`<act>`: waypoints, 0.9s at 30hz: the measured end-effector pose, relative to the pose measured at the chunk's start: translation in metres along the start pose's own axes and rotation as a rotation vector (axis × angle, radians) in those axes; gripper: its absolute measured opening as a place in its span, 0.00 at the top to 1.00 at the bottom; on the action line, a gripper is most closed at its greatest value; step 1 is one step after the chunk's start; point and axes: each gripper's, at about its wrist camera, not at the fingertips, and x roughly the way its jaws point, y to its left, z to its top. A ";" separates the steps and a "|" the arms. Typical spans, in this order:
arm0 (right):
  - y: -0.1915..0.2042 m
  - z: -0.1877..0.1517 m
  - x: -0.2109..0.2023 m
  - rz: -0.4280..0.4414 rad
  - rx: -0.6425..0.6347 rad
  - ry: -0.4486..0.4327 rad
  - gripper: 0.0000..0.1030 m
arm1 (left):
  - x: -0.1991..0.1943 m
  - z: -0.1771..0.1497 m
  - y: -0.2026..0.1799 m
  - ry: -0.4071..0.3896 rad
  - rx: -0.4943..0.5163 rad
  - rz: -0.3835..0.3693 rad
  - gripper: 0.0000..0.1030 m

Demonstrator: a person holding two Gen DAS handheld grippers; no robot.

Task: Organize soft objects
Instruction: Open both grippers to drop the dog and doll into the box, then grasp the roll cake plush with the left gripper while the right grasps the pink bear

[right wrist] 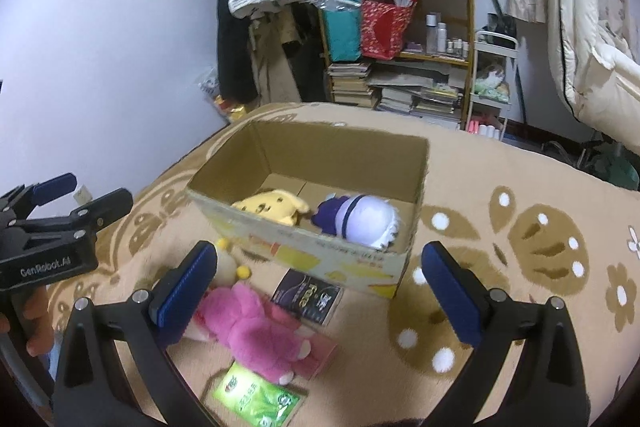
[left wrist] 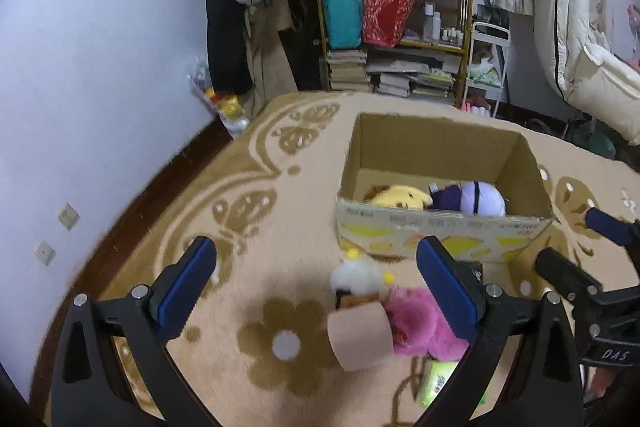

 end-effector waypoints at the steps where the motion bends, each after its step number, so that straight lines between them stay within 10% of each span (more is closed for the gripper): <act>1: 0.003 -0.001 0.001 0.005 -0.012 0.013 0.00 | 0.001 -0.002 0.001 0.004 -0.008 -0.004 0.03; 27: 0.060 -0.060 0.073 0.097 -0.238 0.272 0.00 | 0.065 -0.051 0.002 0.306 -0.044 -0.054 0.03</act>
